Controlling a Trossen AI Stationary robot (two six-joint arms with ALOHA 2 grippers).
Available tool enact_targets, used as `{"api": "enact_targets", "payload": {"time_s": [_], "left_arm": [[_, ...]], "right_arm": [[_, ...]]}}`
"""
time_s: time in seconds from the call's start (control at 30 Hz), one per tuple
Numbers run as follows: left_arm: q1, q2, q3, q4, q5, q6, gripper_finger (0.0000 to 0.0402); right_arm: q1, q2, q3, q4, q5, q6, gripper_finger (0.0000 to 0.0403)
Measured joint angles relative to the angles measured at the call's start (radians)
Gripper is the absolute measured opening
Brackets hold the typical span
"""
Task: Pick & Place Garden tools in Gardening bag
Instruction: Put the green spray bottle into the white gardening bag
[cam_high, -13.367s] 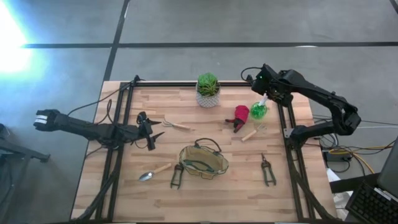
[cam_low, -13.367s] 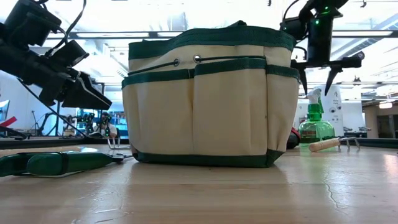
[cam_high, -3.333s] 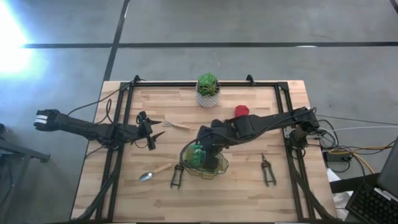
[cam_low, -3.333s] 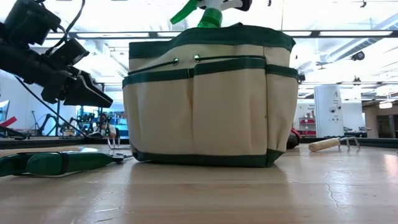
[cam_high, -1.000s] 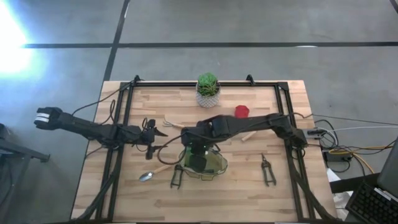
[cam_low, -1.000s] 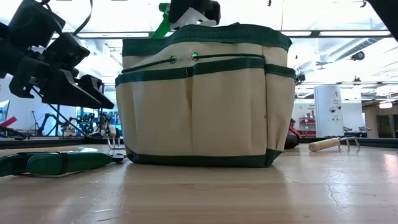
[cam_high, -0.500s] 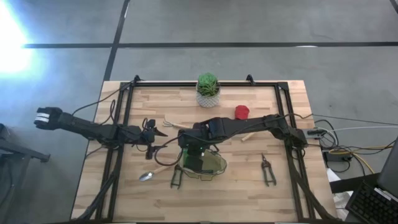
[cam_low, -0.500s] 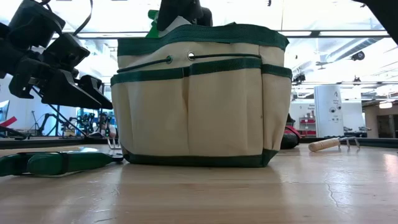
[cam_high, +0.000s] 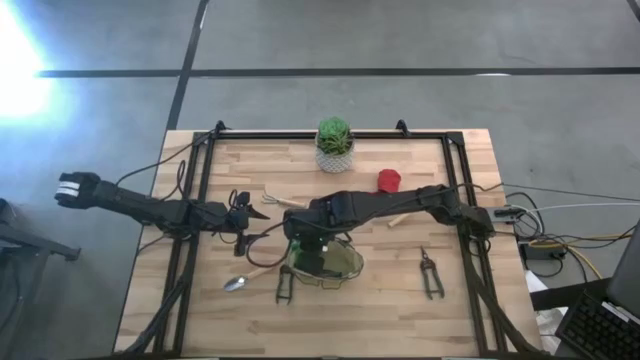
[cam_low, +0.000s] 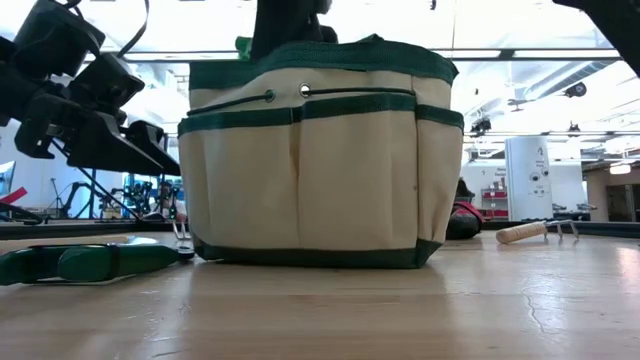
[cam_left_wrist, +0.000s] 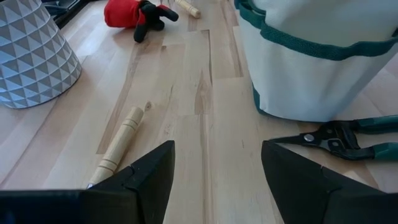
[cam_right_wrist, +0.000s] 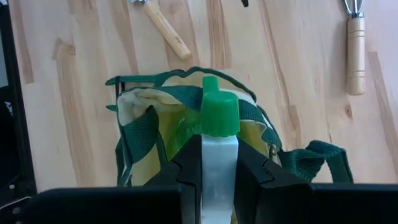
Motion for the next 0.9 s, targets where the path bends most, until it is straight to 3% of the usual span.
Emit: {"api": "enact_targets", "payload": {"time_s": [0.57, 0.9], "left_arm": [[0.0, 0.0, 0.0, 0.0, 0.0, 0.0, 0.0241], [0.0, 0.0, 0.0, 0.0, 0.0, 0.0, 0.0241]], "right_arm": [[-0.003, 0.0, 0.0, 0.04, -0.001, -0.007, 0.0066], [-0.005, 0.0, -0.006, 0.041, 0.007, -0.011, 0.0114]]}}
